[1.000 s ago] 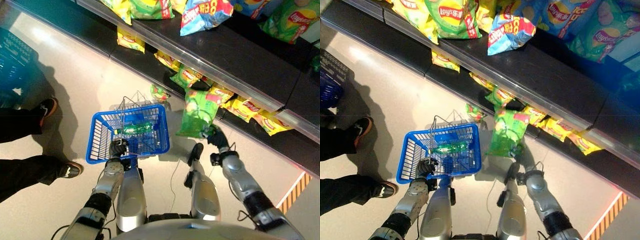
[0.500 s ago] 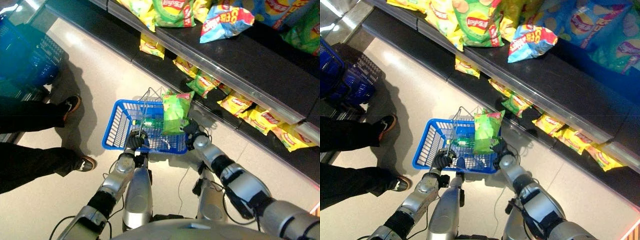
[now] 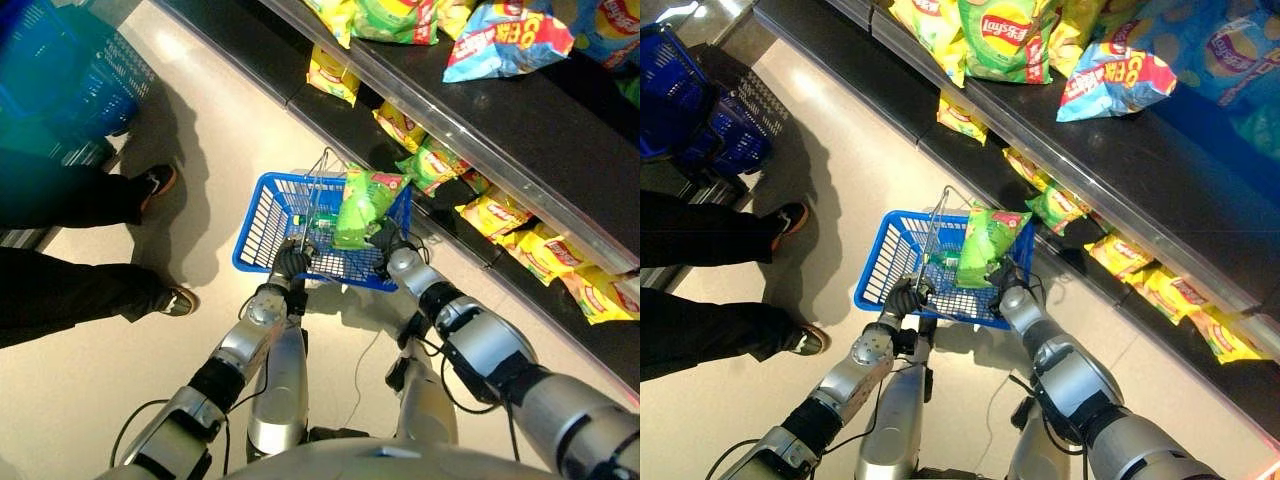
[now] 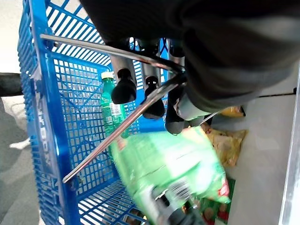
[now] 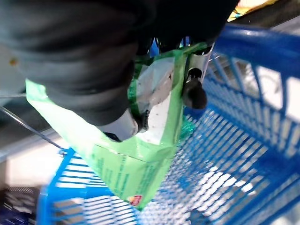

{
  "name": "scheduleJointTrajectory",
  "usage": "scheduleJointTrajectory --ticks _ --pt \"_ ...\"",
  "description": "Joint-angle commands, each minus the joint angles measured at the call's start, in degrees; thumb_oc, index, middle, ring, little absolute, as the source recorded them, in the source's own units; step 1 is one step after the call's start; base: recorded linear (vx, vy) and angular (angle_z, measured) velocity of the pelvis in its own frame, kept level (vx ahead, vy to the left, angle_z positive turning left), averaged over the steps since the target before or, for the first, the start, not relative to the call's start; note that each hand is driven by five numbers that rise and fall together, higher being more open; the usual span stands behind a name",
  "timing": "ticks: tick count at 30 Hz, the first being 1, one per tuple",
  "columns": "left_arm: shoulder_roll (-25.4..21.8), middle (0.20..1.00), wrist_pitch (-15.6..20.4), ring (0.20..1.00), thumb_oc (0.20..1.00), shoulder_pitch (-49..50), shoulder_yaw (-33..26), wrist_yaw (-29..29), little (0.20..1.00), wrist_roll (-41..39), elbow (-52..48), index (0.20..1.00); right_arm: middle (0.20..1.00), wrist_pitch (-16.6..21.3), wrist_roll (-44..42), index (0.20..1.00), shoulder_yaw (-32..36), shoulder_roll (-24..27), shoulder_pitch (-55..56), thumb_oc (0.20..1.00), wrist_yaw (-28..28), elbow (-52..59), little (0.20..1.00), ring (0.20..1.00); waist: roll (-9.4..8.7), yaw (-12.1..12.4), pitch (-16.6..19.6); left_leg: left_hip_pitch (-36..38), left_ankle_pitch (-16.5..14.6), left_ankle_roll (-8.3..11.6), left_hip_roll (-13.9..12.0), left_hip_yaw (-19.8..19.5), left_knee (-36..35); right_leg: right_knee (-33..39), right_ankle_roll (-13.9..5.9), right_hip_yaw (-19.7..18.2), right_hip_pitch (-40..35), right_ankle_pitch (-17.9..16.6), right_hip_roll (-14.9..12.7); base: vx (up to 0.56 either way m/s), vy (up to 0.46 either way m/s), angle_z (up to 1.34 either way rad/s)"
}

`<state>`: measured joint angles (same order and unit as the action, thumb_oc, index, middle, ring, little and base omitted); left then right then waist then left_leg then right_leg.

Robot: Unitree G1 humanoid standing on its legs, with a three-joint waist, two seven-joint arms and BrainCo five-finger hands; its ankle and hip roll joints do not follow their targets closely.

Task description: Pick up the snacks into the basket

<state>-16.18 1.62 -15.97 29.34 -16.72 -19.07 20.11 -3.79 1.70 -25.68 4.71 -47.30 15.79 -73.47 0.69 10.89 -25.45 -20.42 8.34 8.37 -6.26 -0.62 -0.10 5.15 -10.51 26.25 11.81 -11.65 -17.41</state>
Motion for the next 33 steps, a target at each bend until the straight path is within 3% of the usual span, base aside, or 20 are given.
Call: scheduleJointTrajectory --ticks 1,12,13,14,22,24,25,26,27,33 --pt "1.6 0.2 8.0 0.2 0.2 -8.8 3.0 1.6 0.2 0.5 -13.4 0.2 1.0 -2.0 6.4 1.0 -1.3 -1.9 -2.2 1.0 -0.6 -4.6 1.0 1.0 0.67 3.1 -0.6 0.5 0.1 -2.61 4.2 -0.9 -3.6 -4.2 -3.71 -3.2 -0.8 1.2 -2.3 0.01 0.005 0.13" --pt "1.9 0.2 6.6 0.2 0.2 -6.4 -0.2 -0.5 0.2 0.0 -8.9 0.2 1.0 -0.4 -1.7 1.0 4.5 -0.8 5.2 1.0 2.7 -1.7 1.0 1.0 0.48 1.6 0.8 1.7 0.0 -2.39 4.0 -0.7 -4.0 -4.0 -3.59 -3.5 -1.6 1.3 -2.3 0.01 0.015 0.05" --pt "1.5 0.2 6.5 0.2 0.2 -6.2 -1.1 -0.6 0.2 -0.3 -7.7 0.2 1.0 -1.6 -3.2 1.0 5.1 0.1 4.5 1.0 2.8 0.3 1.0 1.0 0.2 1.2 1.0 2.0 0.0 -2.25 3.8 -0.7 -4.0 -4.1 -3.57 -3.6 -1.7 1.3 -2.3 0.0 0.0 0.0" --pt "1.3 0.2 6.7 0.2 0.2 -5.4 -2.2 -1.2 0.2 -0.3 -6.6 0.2 1.0 0.0 -3.5 1.0 5.3 0.5 4.5 1.0 3.1 1.4 1.0 1.0 -0.05 0.8 1.2 2.4 -0.2 -2.08 3.5 -0.5 -3.9 -4.1 -3.51 -3.8 -1.9 1.5 -2.2 0.0 0.0 0.0" --pt "0.2 0.2 5.1 0.2 0.2 -1.4 -5.4 -2.3 0.2 -0.2 0.3 0.2 1.0 2.0 -8.0 1.0 6.7 -0.6 9.9 1.0 3.5 4.7 1.0 1.0 -0.72 -1.7 3.8 4.2 0.0 -2.03 2.9 0.6 -4.1 -3.7 -3.04 -5.0 -2.7 1.5 -1.7 0.0 -0.01 -0.06" --pt "0.5 0.2 5.0 0.2 0.2 0.0 -7.9 -2.8 0.2 -0.1 2.4 0.2 1.0 2.8 -8.5 1.0 6.7 0.8 16.5 1.0 3.5 7.8 1.0 1.0 -0.63 -2.7 4.2 4.7 0.1 -1.9 2.6 1.0 -4.2 -3.5 -3.1 -5.3 -3.0 1.5 -1.6 0.0 0.004 -0.13" --pt "0.3 0.2 4.9 0.2 0.2 2.9 -12.2 -2.9 0.2 0.4 4.9 0.2 1.0 3.5 -8.3 1.0 7.6 3.6 23.6 1.0 2.8 17.9 1.0 1.0 -1.08 -4.3 4.9 5.5 -0.1 -1.76 2.4 1.5 -4.3 -3.5 -3.11 -5.6 -3.3 1.7 -1.3 0.01 0.011 -0.04" --pt "0.3 0.2 4.9 0.2 0.2 2.9 -12.2 -2.9 0.2 0.4 4.9 0.2 1.0 3.5 -8.3 1.0 7.6 3.7 23.7 1.0 2.8 18.1 1.0 1.0 -1.1 -4.3 5.0 5.3 0.1 -1.82 2.5 1.5 -4.4 -3.4 -3.12 -5.6 -3.2 1.5 -1.4 0.06 -0.001 -0.03" --pt "0.7 0.2 4.1 0.2 0.2 4.9 -15.2 -2.6 0.2 1.8 9.8 0.2 1.0 4.1 -7.6 1.0 9.0 5.9 29.9 1.0 1.7 25.2 1.0 1.0 -1.65 -5.8 6.0 6.4 -0.4 -1.78 2.1 2.0 -4.4 -3.3 -3.11 -5.9 -3.8 1.7 -1.2 0.04 -0.002 -0.06" --pt "3.1 0.2 2.6 0.2 0.2 7.5 -19.0 -2.1 0.2 2.6 21.7 0.2 1.0 5.2 -8.2 1.0 14.1 8.3 40.8 1.0 -0.1 32.8 1.0 1.0 -2.19 -8.9 8.9 8.2 -0.8 -1.96 2.1 2.9 -4.6 -3.5 -3.05 -6.4 -5.0 2.2 -1.2 0.07 0.001 -0.13"
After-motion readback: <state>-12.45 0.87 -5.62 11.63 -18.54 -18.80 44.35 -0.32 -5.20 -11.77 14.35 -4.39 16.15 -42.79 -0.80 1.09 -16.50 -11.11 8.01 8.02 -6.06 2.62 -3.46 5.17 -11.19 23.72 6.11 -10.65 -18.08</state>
